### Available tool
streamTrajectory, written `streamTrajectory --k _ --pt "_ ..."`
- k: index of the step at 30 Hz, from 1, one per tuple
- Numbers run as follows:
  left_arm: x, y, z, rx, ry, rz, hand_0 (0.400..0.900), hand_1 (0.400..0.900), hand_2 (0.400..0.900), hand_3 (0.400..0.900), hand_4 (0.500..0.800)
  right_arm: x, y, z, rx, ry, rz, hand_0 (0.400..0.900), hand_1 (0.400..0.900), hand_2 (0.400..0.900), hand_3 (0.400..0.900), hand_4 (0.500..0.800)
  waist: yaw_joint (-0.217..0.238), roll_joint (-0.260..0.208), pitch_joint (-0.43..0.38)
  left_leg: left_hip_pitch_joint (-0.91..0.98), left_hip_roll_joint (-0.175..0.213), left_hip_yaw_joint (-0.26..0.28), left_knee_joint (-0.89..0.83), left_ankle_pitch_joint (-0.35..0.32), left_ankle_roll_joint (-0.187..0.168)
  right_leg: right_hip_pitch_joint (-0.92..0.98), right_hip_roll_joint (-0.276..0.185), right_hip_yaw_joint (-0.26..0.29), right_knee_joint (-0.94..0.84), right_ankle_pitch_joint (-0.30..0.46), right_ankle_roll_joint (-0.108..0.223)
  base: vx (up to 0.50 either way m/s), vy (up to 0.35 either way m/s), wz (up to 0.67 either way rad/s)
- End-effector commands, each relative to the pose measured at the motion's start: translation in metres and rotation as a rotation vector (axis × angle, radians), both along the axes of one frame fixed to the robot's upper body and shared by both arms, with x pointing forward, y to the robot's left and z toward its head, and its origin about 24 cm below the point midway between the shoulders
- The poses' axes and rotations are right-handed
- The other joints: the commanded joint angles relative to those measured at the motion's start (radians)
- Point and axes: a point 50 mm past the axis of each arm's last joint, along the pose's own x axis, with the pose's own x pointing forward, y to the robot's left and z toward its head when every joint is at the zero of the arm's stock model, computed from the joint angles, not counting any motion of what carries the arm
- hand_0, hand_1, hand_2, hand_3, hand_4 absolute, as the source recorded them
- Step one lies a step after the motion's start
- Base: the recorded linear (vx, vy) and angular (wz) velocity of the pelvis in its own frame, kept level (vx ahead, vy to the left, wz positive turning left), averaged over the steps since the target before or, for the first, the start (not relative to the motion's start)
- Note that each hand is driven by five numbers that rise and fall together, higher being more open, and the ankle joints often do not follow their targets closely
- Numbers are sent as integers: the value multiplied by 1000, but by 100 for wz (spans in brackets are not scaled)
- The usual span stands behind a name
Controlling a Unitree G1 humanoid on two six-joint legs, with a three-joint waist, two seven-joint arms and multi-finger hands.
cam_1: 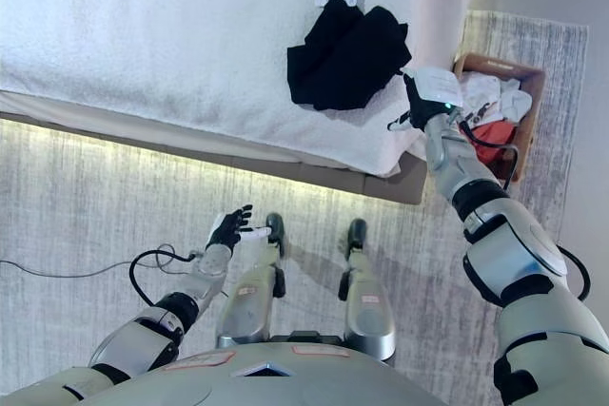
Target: Put the clothes on the bed into the basket.
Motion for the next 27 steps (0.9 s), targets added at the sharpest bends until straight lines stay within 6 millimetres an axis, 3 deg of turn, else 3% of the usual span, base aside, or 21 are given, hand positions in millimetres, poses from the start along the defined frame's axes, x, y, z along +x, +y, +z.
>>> streamTrajectory --k 1,7,15,27 --pt "12 13 10 53 -61 24 900 900 900 900 800 28 12 73 -37 -253 31 900 900 900 900 800 4 -62 21 -20 -8 -18 18 -26 -40 -54 -56 59 -7 51 37 -9 26 9" --pt "22 10 17 38 -103 28 900 900 900 900 800 36 19 93 -18 -302 29 900 900 900 900 800 15 -74 50 -80 -18 -39 41 -27 -40 -97 -64 51 -7 65 41 -12 35 11" --pt "36 2 28 50 -178 31 900 900 900 900 800 38 34 120 66 -526 24 900 900 900 900 800 32 -70 79 -138 -35 -60 86 -39 -32 -122 -75 46 -7 74 45 -3 33 7" --pt "40 7 30 58 -169 27 900 900 900 900 800 51 73 144 120 -389 116 900 900 900 900 800 52 -91 81 -152 -42 -89 86 -35 -35 -126 -78 29 -7 78 43 4 -3 9"
